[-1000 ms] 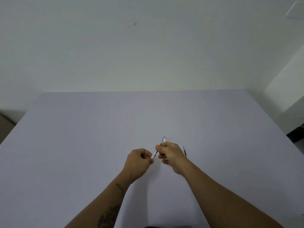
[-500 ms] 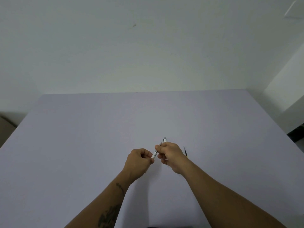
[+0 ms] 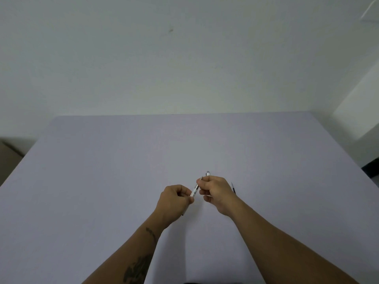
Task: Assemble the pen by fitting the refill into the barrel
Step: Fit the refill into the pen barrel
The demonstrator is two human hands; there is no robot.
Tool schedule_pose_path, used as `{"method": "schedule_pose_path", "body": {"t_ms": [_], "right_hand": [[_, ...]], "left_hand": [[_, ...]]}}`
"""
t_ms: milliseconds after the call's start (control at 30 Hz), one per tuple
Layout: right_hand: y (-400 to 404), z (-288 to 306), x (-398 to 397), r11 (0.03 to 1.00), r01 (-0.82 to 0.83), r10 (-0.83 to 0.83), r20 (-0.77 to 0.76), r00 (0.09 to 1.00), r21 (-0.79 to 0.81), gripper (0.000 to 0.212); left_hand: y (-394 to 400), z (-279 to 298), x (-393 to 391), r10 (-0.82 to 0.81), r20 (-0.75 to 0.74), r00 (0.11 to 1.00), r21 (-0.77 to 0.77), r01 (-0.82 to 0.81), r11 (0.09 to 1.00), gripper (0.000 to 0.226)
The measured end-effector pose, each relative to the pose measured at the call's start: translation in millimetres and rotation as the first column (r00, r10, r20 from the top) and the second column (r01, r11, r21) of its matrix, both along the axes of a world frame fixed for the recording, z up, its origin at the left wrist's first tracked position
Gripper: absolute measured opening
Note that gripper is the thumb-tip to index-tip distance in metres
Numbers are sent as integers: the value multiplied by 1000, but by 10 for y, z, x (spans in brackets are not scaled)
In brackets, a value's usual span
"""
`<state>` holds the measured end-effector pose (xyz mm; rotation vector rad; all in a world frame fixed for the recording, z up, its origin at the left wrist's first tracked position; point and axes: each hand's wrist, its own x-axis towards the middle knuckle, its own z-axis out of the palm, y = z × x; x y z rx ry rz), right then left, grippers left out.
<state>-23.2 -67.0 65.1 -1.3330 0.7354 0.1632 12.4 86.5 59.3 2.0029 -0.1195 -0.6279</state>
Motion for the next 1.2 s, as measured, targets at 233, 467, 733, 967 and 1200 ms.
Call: {"method": "schedule_pose_path", "body": {"t_ms": [233, 467, 733, 967, 1200], "right_hand": [[49, -2, 45, 998, -36, 36, 5, 999, -48, 9], [16, 52, 95, 998, -53, 54, 8, 999, -36, 9], [40, 71, 122, 989, -106, 104, -18, 994, -101, 16], [7, 94, 82, 993, -118, 118, 13, 993, 4, 12], [30, 85, 124, 985, -135, 136, 1, 991, -104, 12]], "left_hand": [[29, -3, 1, -21, -22, 1000, -23, 21, 1000, 9], [54, -1, 23, -11, -65, 998, -92, 5, 996, 8], [78, 5, 8, -9, -100, 995, -132, -4, 991, 10], [85, 3, 6, 5, -104, 995, -145, -20, 989, 10], [84, -50, 33, -9, -49, 999, -95, 4, 995, 5]]}}
